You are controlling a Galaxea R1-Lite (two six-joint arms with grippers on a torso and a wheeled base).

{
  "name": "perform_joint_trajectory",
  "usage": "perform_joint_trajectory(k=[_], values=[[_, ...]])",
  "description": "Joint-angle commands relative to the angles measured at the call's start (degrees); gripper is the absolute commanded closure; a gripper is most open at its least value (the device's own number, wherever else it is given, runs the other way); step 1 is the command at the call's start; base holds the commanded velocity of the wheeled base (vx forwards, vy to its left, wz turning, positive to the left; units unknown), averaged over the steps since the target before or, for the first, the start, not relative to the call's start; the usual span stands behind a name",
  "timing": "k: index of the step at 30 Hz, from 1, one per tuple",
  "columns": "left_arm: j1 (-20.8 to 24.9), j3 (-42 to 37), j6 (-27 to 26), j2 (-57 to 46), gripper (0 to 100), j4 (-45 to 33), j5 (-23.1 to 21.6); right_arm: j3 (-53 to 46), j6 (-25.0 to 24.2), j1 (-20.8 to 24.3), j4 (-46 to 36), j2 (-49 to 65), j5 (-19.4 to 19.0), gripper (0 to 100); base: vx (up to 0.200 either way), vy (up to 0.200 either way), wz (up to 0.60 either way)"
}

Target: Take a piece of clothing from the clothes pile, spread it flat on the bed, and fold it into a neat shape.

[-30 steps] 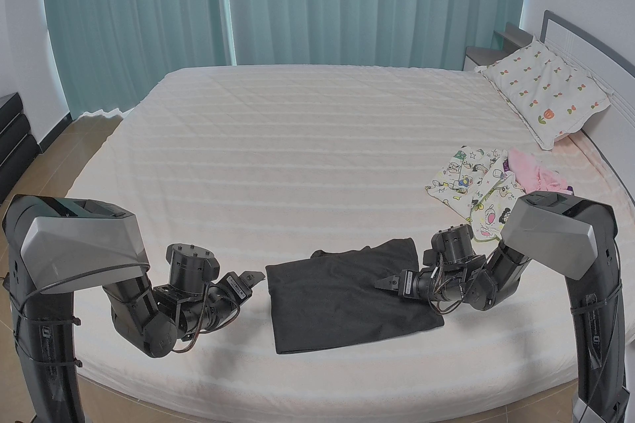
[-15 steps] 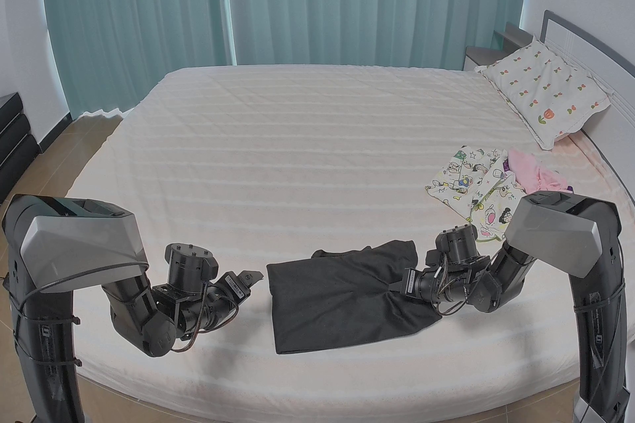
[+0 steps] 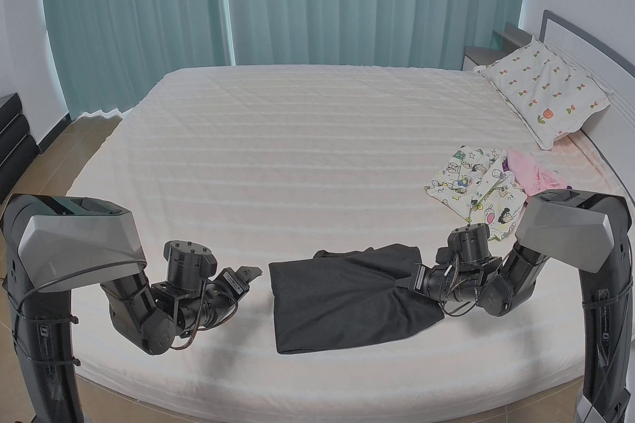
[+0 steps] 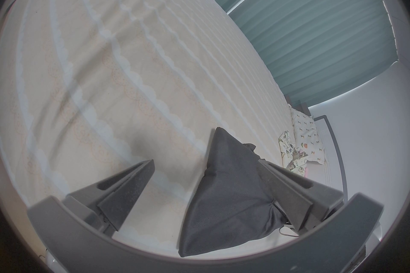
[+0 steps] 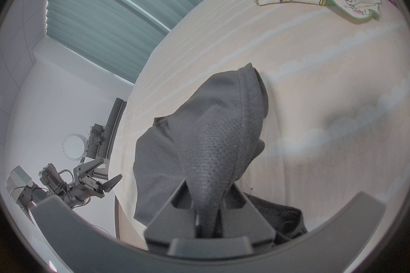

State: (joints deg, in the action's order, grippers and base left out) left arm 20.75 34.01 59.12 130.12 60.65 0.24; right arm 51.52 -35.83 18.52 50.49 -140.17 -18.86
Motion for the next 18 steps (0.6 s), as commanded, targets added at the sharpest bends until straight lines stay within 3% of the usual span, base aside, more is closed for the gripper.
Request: perform_joint_trajectory(k=[1, 18], values=[[0.1, 0.1, 0.0, 0.0, 0, 0.0, 0.0, -1.0, 0.0, -0.6, 0.0, 1.4, 0.2, 100, 0.000, -0.200, 0.00], [0.9, -0.2, 0.1, -0.1, 0, 0.0, 0.0, -6.4, -0.1, -2.5, 0.1, 5.4, 0.2, 100, 0.000, -0.200, 0.00]])
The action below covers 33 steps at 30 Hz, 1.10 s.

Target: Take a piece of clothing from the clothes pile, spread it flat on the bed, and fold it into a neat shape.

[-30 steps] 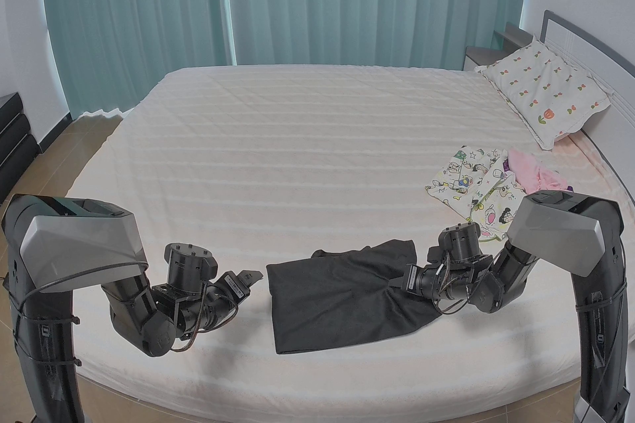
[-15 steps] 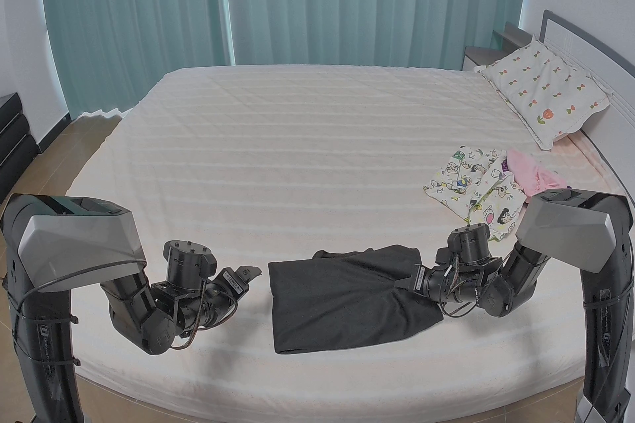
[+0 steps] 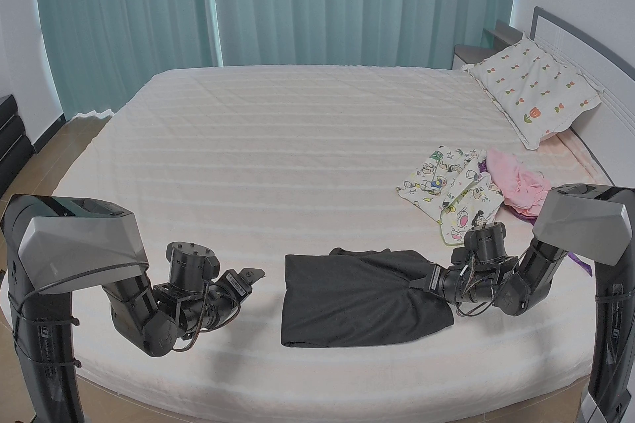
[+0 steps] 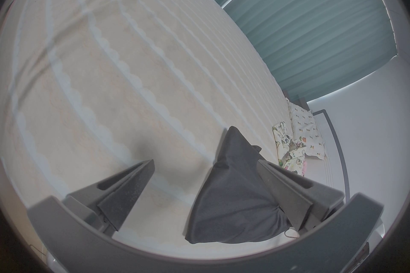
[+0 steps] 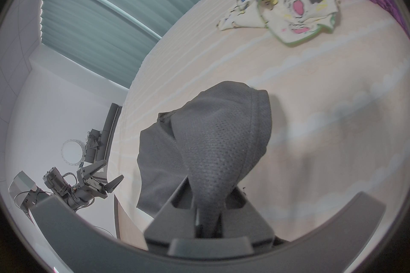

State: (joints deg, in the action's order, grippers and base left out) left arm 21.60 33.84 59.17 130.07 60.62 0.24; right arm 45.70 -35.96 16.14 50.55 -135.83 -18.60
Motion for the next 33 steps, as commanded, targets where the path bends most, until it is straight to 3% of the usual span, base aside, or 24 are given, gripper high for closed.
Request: perform_joint_trajectory(k=[1, 25, 33], values=[[0.0, 0.0, 0.1, -0.1, 0, 0.0, 0.0, -0.9, -0.1, -0.1, 0.1, 1.3, 0.0, 100, 0.000, -0.200, 0.00], [0.7, 0.0, 0.1, 0.0, 0, 0.0, 0.0, -6.8, 0.4, -2.2, 0.1, 2.8, 0.1, 100, 0.000, -0.200, 0.00], [0.7, -0.1, 0.1, 0.3, 0, 0.1, -0.1, -7.5, 0.2, -1.9, 0.1, 2.7, 0.1, 100, 0.000, 0.000, 0.00]])
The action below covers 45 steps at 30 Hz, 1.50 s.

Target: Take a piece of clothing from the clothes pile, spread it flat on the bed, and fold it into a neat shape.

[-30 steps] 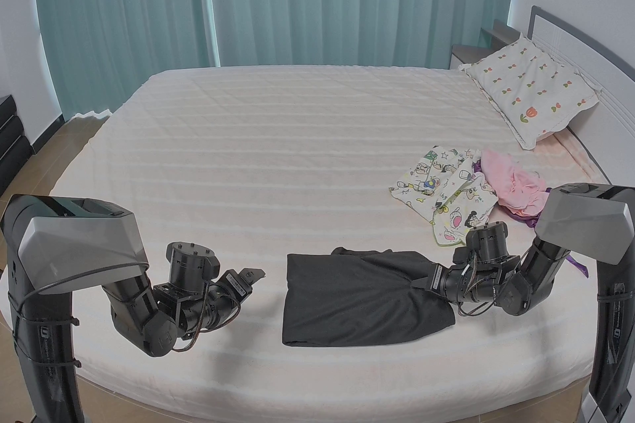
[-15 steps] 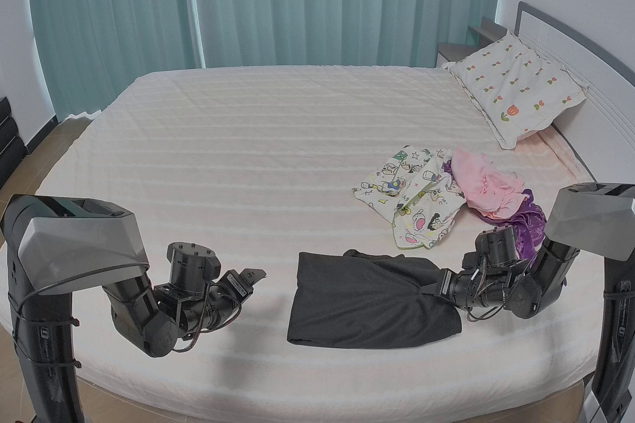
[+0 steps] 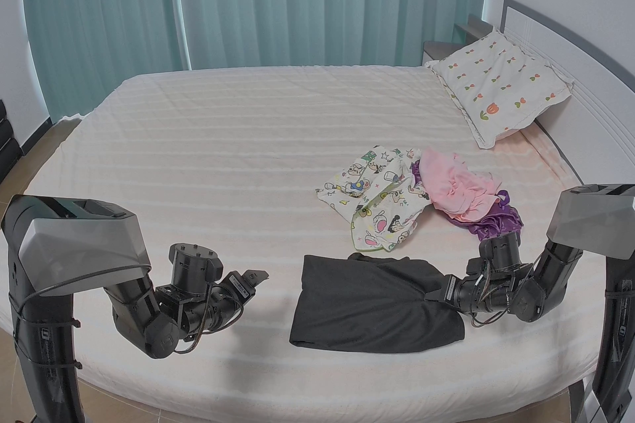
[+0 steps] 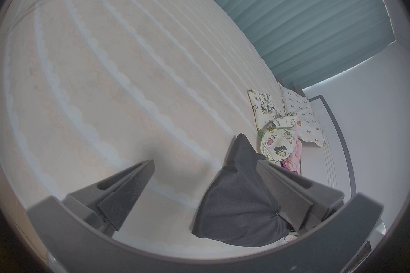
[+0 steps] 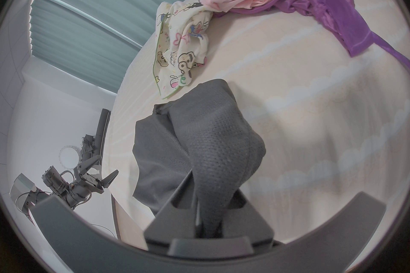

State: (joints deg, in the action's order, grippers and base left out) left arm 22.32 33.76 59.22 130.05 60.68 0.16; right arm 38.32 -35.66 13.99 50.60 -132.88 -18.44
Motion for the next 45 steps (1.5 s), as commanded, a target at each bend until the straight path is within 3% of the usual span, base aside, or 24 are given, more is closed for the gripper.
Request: perform_joint_trajectory(k=[1, 2, 13, 15, 16, 17, 20, 28, 29, 34, 45], values=[[0.0, 0.0, 0.0, 0.3, 0, 0.0, 0.0, -0.1, -0.1, 0.2, 0.0, -0.2, -0.3, 100, 0.000, 0.000, 0.00], [0.0, -0.1, 0.0, 0.3, 0, 0.0, 0.0, -0.2, -0.1, 0.2, -0.1, -0.1, -0.4, 0, 0.000, 0.000, 0.00], [0.0, -0.2, 0.0, 0.4, 0, 0.1, 0.1, -6.7, 1.2, -0.4, -0.2, 4.3, -0.3, 0, 0.000, 0.000, 0.00], [0.0, -0.4, 0.0, 0.3, 0, 0.1, 0.1, -9.0, 3.9, -1.6, -0.2, 4.6, -0.6, 0, 0.000, 0.000, 0.00], [0.0, -0.5, 0.0, 0.2, 0, 0.2, 0.1, -10.5, 7.8, -2.5, -0.2, 4.4, -1.8, 0, 0.000, 0.000, 0.00], [0.0, -0.5, 0.0, 0.2, 0, 0.2, 0.1, -10.5, 7.8, -2.5, -0.2, 4.4, -1.8, 0, 0.000, 0.000, 0.00], [0.0, -0.5, 0.0, 0.1, 0, 0.2, 0.1, -14.8, 15.2, -3.6, -0.1, 4.6, -7.3, 0, 0.000, 0.000, 0.00], [0.0, -0.5, 0.0, 0.2, 0, 0.1, 0.2, -17.0, 19.4, -3.4, -0.2, 4.1, -7.4, 0, 0.000, 0.000, 0.00], [0.0, -0.5, 0.0, 0.2, 0, 0.1, 0.2, -17.1, 20.4, -3.4, -0.2, 4.1, -7.2, 100, 0.000, 0.000, 0.00], [0.0, -0.5, 0.0, 0.3, 0, 0.1, 0.2, -18.5, 23.7, -3.3, -0.8, 4.1, -4.4, 100, 0.000, 0.000, 0.00], [0.0, -0.5, -0.1, 0.4, 0, 0.1, 0.3, -20.6, 28.5, -5.2, -4.0, 6.5, -4.1, 100, 0.000, 0.000, 0.00]])
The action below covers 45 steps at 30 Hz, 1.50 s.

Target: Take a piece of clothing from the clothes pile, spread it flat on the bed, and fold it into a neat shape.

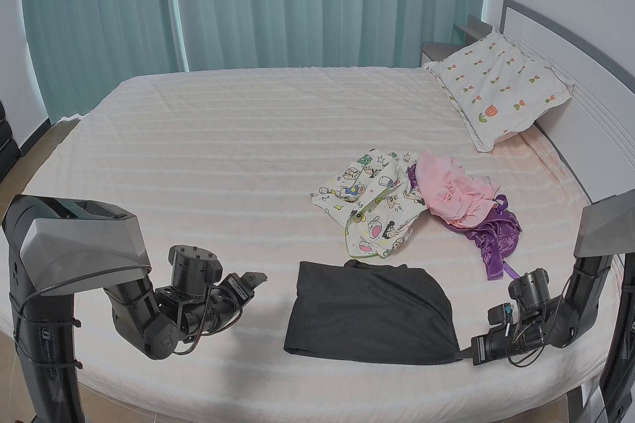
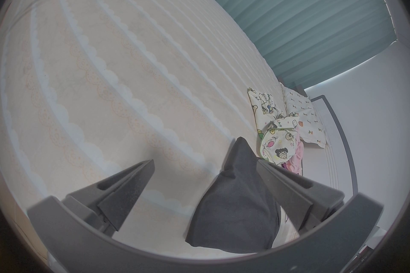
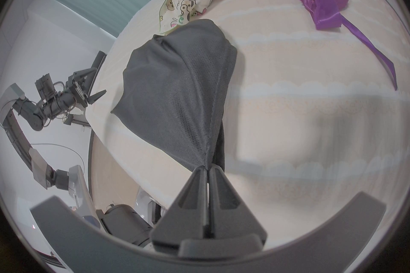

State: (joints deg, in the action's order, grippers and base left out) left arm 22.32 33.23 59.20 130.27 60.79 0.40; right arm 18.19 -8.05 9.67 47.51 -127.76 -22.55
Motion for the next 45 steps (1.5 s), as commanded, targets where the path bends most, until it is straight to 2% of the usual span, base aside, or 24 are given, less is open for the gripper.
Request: perform_joint_trajectory(k=[1, 4, 7, 8, 17, 20, 21, 22, 23, 26, 28, 29, 30, 34, 35, 45], values=[[0.0, 0.0, 0.0, 0.2, 0, 0.0, 0.0, -0.3, 2.4, -1.8, -3.5, 2.6, 0.0, 100, 0.000, 0.000, 0.00], [0.0, 0.0, 0.0, 0.2, 0, -0.1, 0.0, 0.9, 4.8, -2.3, -9.7, 4.5, -0.1, 100, 0.000, 0.000, 0.00], [0.0, 0.0, 0.0, 0.2, 0, -0.1, 0.0, 2.5, 4.9, -2.3, -10.9, 4.1, -0.1, 100, 0.000, 0.000, 0.00], [0.0, 0.0, 0.0, 0.2, 0, -0.1, 0.0, 2.6, 4.9, -2.3, -10.9, 3.8, -0.1, 0, 0.000, 0.000, 0.00], [0.0, 0.0, 0.0, 0.2, 0, -0.1, 0.0, 4.4, 3.4, -3.6, -9.5, 5.1, -1.4, 0, 0.000, 0.000, 0.00], [0.0, 0.1, 0.0, 0.2, 0, -0.1, 0.0, 10.6, -6.3, -3.3, -9.1, 3.9, -2.8, 0, 0.000, 0.000, 0.00], [0.0, 0.1, 0.0, 0.2, 0, -0.1, 0.0, 10.6, -6.3, -3.3, -9.1, 3.9, -2.8, 0, 0.000, 0.000, 0.00], [0.0, 0.1, 0.0, 0.2, 0, -0.1, 0.0, 15.2, -13.8, -1.9, -8.6, 1.9, -2.5, 0, 0.000, 0.000, 0.00], [0.0, 0.1, 0.0, 0.2, 0, -0.1, 0.0, 17.8, -18.5, -1.1, -7.8, 0.8, -2.0, 0, 0.000, 0.000, 0.00], [0.0, 0.1, 0.0, 0.2, 0, -0.1, 0.0, 22.6, -27.0, 0.4, -6.1, -2.0, 0.7, 0, 0.000, 0.000, 0.00], [0.0, 0.1, 0.0, 0.2, 0, -0.1, 0.0, 22.9, -27.4, 0.4, -6.0, -2.1, 0.8, 0, 0.000, 0.000, 0.00], [0.0, 0.1, 0.0, 0.2, 0, -0.1, 0.0, 26.3, -29.5, 1.2, -5.8, -4.8, 4.3, 0, 0.000, 0.000, 0.00], [0.0, 0.2, 0.0, 0.2, 0, 0.0, 0.1, 27.2, -29.7, 1.5, -5.8, -5.9, 5.6, 0, 0.000, 0.000, 0.00], [0.0, 0.2, 0.0, 0.3, 0, 0.0, 0.2, 27.7, -29.7, 1.9, -5.8, -6.5, 6.1, 0, 0.000, 0.000, 0.00], [0.0, 0.2, 0.0, 0.3, 0, 0.0, 0.2, 27.8, -29.7, 2.0, -5.8, -6.5, 6.1, 100, 0.000, 0.000, 0.00], [0.0, 0.3, 0.0, 0.3, 0, 0.0, 0.3, 28.7, -29.7, 2.3, -6.1, -7.1, 6.0, 100, 0.000, 0.000, 0.00]])
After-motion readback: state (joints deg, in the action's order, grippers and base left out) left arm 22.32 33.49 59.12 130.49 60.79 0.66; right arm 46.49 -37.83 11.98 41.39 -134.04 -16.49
